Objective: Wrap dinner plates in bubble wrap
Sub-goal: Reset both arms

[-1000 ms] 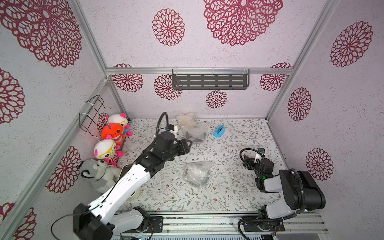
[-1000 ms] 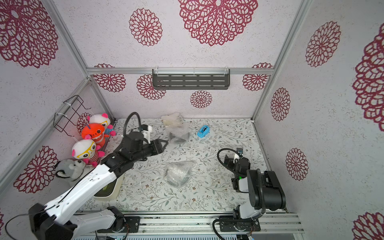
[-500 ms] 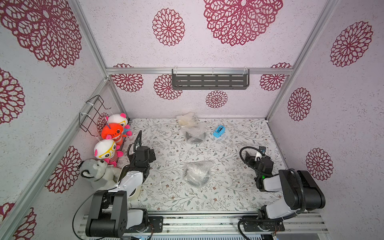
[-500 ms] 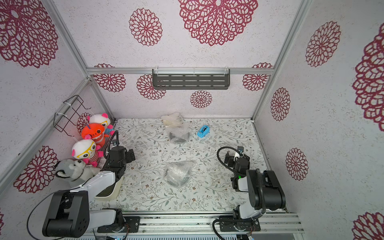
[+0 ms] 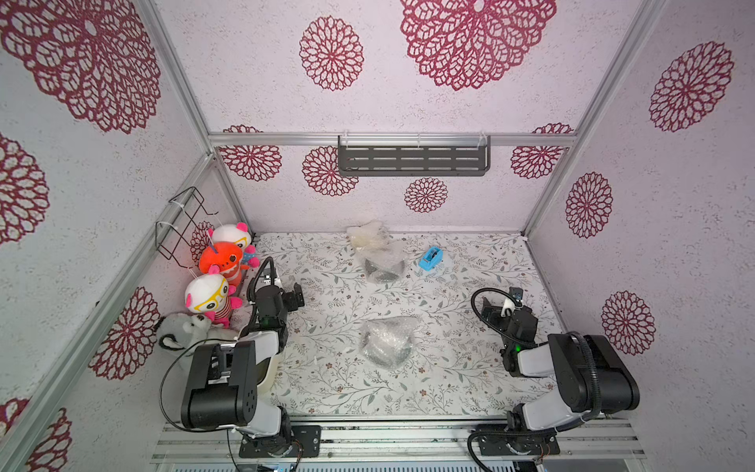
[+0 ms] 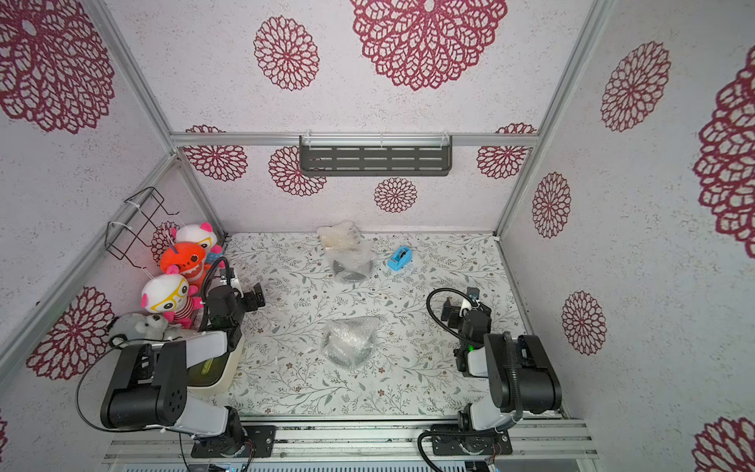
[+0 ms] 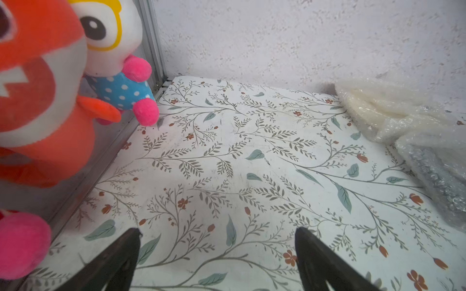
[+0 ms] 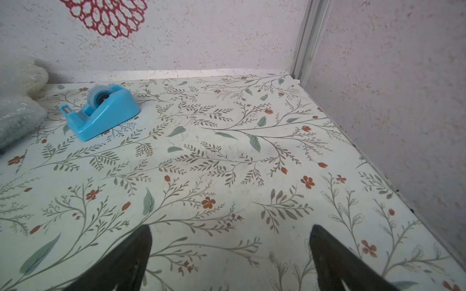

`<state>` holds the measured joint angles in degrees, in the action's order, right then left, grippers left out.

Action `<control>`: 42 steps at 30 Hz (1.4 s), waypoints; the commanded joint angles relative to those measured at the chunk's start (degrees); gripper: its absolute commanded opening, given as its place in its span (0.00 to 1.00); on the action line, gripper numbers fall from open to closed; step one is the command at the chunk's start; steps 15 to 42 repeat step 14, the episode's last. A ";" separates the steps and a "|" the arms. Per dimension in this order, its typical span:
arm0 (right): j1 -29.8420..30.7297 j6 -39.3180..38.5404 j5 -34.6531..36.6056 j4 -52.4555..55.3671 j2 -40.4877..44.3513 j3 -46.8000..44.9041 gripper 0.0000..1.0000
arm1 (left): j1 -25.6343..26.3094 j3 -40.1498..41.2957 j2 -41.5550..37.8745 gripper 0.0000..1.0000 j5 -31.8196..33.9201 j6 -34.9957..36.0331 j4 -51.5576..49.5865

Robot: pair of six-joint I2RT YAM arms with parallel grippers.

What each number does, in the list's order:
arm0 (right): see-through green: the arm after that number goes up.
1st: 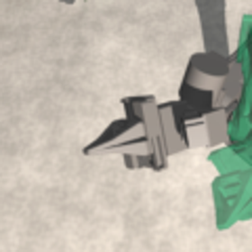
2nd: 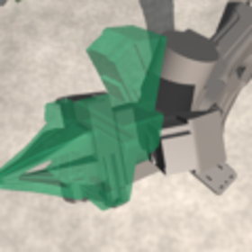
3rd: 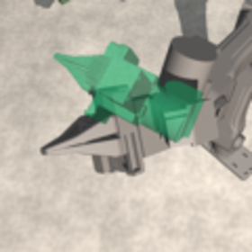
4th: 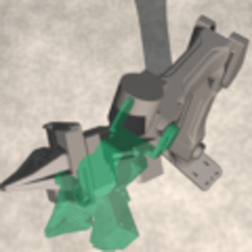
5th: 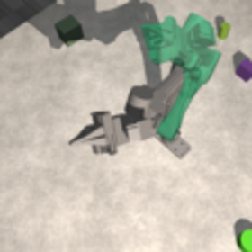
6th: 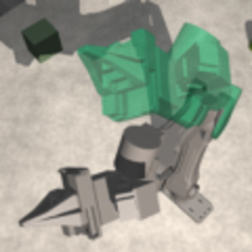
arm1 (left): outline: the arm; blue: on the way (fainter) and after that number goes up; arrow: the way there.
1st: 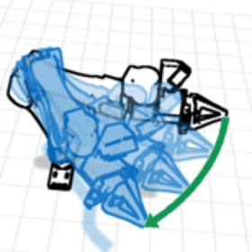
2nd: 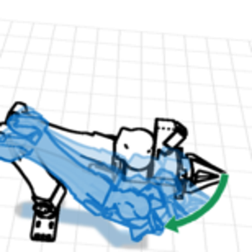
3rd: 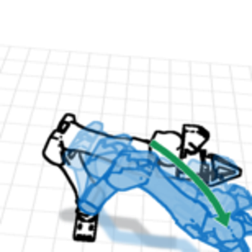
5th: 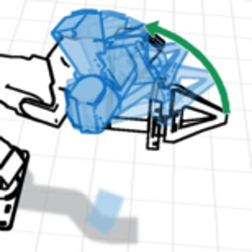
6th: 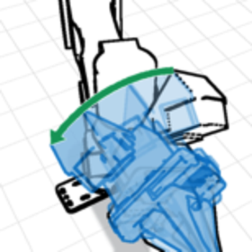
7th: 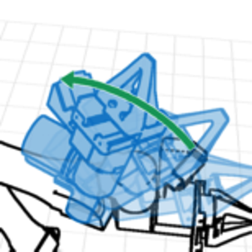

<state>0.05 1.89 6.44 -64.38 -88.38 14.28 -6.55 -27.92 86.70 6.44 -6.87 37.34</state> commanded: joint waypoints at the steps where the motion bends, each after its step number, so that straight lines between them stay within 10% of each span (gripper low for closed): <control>1: 0.29 -0.92 1.03 -2.50 0.63 0.92 0.99 | -1.55 6.15 3.09 0.98 -3.02 0.41 19.41; 42: 0.30 -1.01 1.12 -2.29 0.57 1.02 0.99 | -1.98 3.26 2.16 0.98 -1.68 -0.50 11.68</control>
